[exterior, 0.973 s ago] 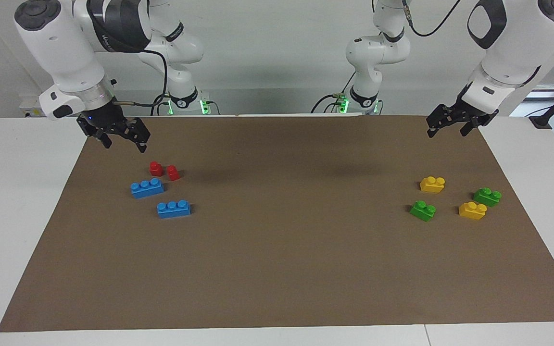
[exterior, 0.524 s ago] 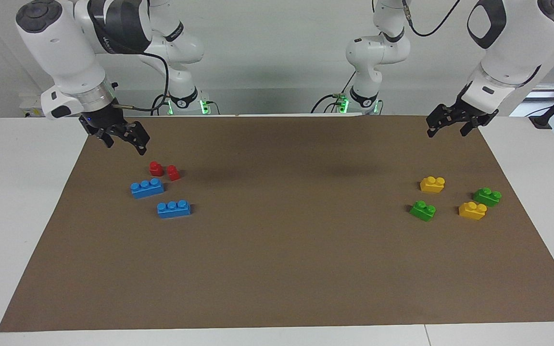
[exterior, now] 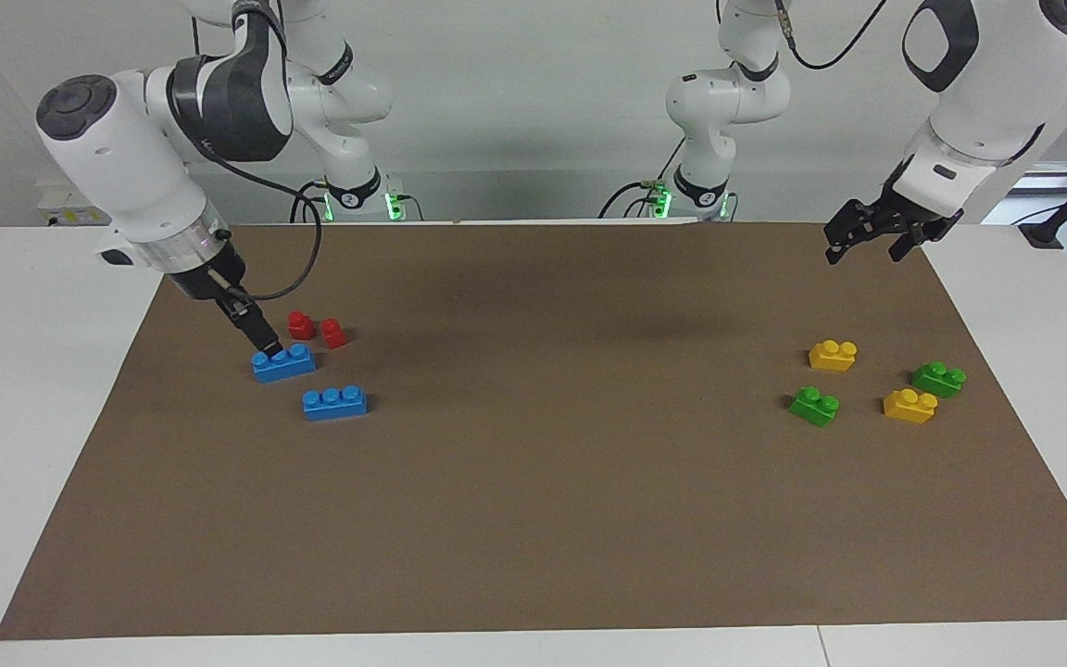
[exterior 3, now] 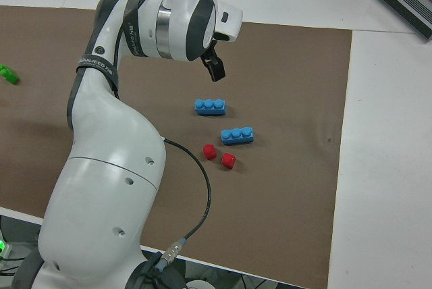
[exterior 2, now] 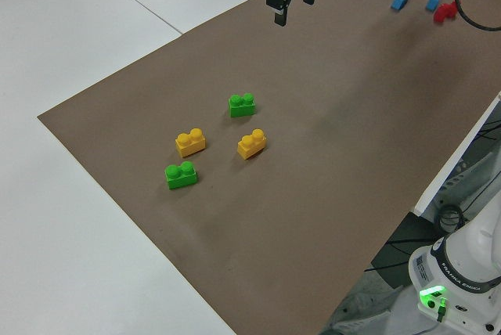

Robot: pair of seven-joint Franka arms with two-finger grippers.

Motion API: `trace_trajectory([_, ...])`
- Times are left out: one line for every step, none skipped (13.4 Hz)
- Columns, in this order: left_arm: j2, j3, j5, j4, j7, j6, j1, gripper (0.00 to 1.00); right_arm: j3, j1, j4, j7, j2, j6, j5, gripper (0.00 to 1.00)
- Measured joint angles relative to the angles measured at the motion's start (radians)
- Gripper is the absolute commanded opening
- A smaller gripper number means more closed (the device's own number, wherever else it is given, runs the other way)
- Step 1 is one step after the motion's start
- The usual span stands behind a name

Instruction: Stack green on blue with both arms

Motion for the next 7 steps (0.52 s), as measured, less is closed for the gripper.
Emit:
trace_trajectory([-0.003,0.002,0.000,-0.018,0.000,0.018,0.001,1.00,0.000,-0.007,-0.001,0.049,0.015,0.010,0.009,1.00])
trace_trajectory([-0.006,0.004,0.000,-0.039,-0.002,0.038,0.003,1.00,0.000,-0.017,-0.002,0.077,0.033,0.013,0.018,1.00])
trace_trajectory([-0.007,0.006,0.000,-0.056,-0.006,0.054,0.007,1.00,-0.001,-0.027,-0.005,0.089,0.050,0.014,0.021,1.00])
trace_trajectory([-0.007,0.007,0.000,-0.076,-0.020,0.076,0.013,1.00,-0.002,-0.039,-0.010,0.098,0.069,0.014,0.033,1.00])
trace_trajectory([-0.006,0.010,0.000,-0.096,-0.044,0.102,0.015,1.00,-0.003,-0.051,-0.018,0.114,0.086,0.021,0.068,1.00])
trace_trajectory([-0.005,0.011,0.000,-0.120,-0.088,0.135,0.016,1.00,-0.003,-0.065,-0.028,0.141,0.103,0.044,0.111,1.00])
trace_trajectory([0.000,0.012,0.000,-0.141,-0.134,0.170,0.018,1.00,-0.004,-0.074,-0.039,0.166,0.115,0.065,0.136,1.00])
